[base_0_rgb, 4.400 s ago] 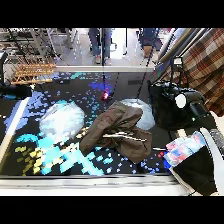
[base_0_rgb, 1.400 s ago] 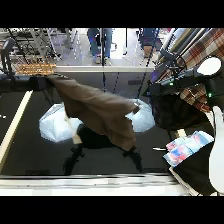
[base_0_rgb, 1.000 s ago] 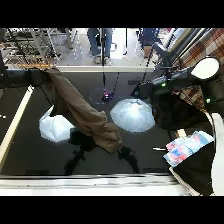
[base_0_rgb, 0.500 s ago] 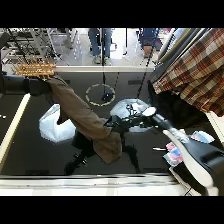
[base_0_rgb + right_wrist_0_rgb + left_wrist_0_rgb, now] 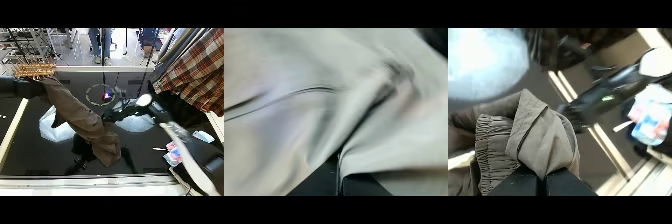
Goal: Fold the clothes and pants, and hang the long-sleeved shirts on hangers.
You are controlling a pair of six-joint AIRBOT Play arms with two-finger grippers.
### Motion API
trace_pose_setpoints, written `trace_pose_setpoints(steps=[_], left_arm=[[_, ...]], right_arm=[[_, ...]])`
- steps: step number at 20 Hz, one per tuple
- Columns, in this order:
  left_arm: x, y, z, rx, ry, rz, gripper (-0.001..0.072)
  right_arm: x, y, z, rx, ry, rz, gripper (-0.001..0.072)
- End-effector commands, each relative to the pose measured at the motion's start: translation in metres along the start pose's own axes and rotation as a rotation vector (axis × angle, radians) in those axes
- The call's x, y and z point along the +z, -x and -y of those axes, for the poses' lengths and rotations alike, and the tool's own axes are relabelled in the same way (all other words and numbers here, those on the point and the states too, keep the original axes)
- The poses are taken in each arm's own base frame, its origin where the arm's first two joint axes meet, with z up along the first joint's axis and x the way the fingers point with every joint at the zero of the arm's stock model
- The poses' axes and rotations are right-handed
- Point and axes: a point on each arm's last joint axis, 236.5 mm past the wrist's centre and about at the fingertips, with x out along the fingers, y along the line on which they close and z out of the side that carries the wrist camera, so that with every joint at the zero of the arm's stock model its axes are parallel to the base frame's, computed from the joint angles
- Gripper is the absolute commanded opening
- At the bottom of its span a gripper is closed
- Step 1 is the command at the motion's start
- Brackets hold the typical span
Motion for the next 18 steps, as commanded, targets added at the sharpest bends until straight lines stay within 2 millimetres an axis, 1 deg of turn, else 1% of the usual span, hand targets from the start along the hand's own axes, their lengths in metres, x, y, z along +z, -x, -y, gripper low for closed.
trace_pose_setpoints(steps=[1, 2, 3, 4, 5, 6, 7, 8, 9, 10, 11, 12, 13, 14, 15, 16, 17, 18], left_arm=[[0.016, 0.044, 0.059, -0.053, -0.078, 0.125, 0.0008], [0.02, 0.058, 0.082, -0.08, -0.106, 0.169, 0.0008], [0.022, 0.071, 0.101, -0.098, -0.132, 0.203, 0.0009], [0.021, 0.083, 0.119, -0.101, -0.154, 0.23, 0.0008], [0.018, 0.092, 0.131, -0.092, -0.173, 0.248, 0.0008], [0.015, 0.101, 0.143, -0.081, -0.203, 0.265, 0.0008], [0.013, 0.106, 0.146, -0.055, -0.229, 0.271, 0.0008], [0.01, 0.106, 0.138, -0.008, -0.241, 0.261, 0.0008], [0.01, 0.101, 0.118, 0.045, -0.224, 0.239, 0.0008], [0.01, 0.09, 0.094, 0.074, -0.189, 0.207, 0.0008], [0.008, 0.071, 0.063, 0.08, -0.127, 0.159, 0.0008], [0.001, 0.045, 0.029, 0.068, -0.047, 0.103, 0.0007], [-0.011, 0.017, -0.008, 0.065, 0.038, 0.039, 0.0008], [-0.029, -0.016, -0.05, 0.071, 0.129, -0.03, 0.0008], [-0.047, -0.047, -0.089, 0.083, 0.212, -0.081, 0.0008], [-0.063, -0.079, -0.132, 0.103, 0.3, -0.102, 0.0009], [-0.074, -0.109, -0.172, 0.129, 0.374, -0.097, 0.0032], [-0.085, -0.137, -0.214, 0.163, 0.447, -0.069, 0.0222]], right_arm=[[-0.018, 0.125, -0.067, -0.266, 0.368, 0.1, 0.0012], [-0.026, 0.158, -0.097, -0.275, 0.438, 0.176, 0.0012], [-0.037, 0.186, -0.127, -0.266, 0.505, 0.246, 0.0012], [-0.05, 0.212, -0.154, -0.256, 0.567, 0.316, 0.0012], [-0.062, 0.233, -0.175, -0.252, 0.631, 0.372, 0.001], [-0.073, 0.252, -0.193, -0.252, 0.696, 0.43, 0.001], [-0.076, 0.268, -0.205, -0.269, 0.76, 0.492, 0.001], [-0.07, 0.28, -0.204, -0.315, 0.795, 0.541, 0.0009], [-0.056, 0.287, -0.191, -0.385, 0.787, 0.57, 0.0008], [-0.038, 0.285, -0.167, -0.452, 0.754, 0.557, 0.0008], [-0.019, 0.274, -0.139, -0.487, 0.702, 0.516, 0.0008], [0.0, 0.256, -0.105, -0.504, 0.635, 0.462, 0.0008], [0.02, 0.23, -0.064, -0.511, 0.558, 0.392, 0.0009], [0.036, 0.202, -0.023, -0.512, 0.484, 0.325, 0.0009], [0.053, 0.168, 0.021, -0.498, 0.405, 0.279, 0.001], [0.072, 0.136, 0.057, -0.477, 0.333, 0.28, 0.001], [0.098, 0.112, 0.097, -0.464, 0.219, 0.35, 0.0046], [0.121, 0.096, 0.131, -0.454, 0.108, 0.424, 0.024]])
